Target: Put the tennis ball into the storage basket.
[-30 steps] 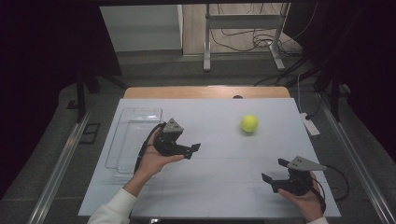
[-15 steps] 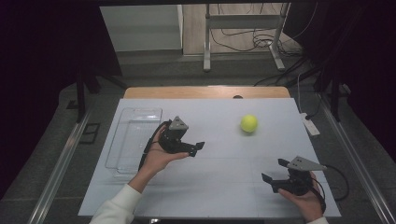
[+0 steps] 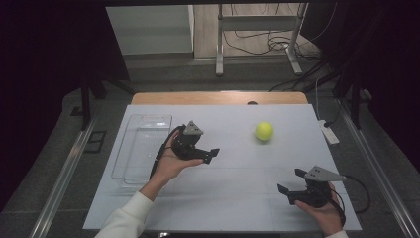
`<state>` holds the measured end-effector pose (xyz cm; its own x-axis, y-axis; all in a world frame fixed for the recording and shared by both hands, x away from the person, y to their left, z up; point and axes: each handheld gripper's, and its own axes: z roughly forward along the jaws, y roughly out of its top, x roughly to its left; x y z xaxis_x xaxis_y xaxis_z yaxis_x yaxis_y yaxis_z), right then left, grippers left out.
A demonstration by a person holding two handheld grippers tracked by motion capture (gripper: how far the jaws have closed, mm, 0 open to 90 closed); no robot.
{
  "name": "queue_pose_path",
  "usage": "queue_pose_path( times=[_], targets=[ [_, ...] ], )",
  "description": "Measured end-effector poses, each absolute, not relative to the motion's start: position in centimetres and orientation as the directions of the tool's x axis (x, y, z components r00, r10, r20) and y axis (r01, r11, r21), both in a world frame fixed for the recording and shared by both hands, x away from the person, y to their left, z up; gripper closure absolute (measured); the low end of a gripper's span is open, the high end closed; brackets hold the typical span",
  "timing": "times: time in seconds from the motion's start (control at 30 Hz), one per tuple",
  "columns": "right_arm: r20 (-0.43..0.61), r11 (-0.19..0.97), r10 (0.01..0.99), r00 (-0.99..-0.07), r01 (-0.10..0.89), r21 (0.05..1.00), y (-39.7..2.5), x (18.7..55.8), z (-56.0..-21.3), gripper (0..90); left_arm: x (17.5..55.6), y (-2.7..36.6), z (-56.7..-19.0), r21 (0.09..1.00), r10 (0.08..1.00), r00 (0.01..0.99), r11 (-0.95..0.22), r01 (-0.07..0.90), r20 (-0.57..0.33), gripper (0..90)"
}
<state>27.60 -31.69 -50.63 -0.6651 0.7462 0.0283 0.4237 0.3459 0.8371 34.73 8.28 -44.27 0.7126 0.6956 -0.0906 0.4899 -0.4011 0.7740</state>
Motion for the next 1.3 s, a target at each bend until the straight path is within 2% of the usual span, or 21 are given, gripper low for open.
queue_pose_path(
  times=[1.3],
  targets=[
    [0.032, 0.338, 0.748, -0.663, 0.421, 0.842, -31.8, 27.5, -50.6, 9.9, 37.6, 5.5, -43.6, 0.762, 0.683, 0.726, -0.427, 0.487, -0.081, 12.2]
  ],
)
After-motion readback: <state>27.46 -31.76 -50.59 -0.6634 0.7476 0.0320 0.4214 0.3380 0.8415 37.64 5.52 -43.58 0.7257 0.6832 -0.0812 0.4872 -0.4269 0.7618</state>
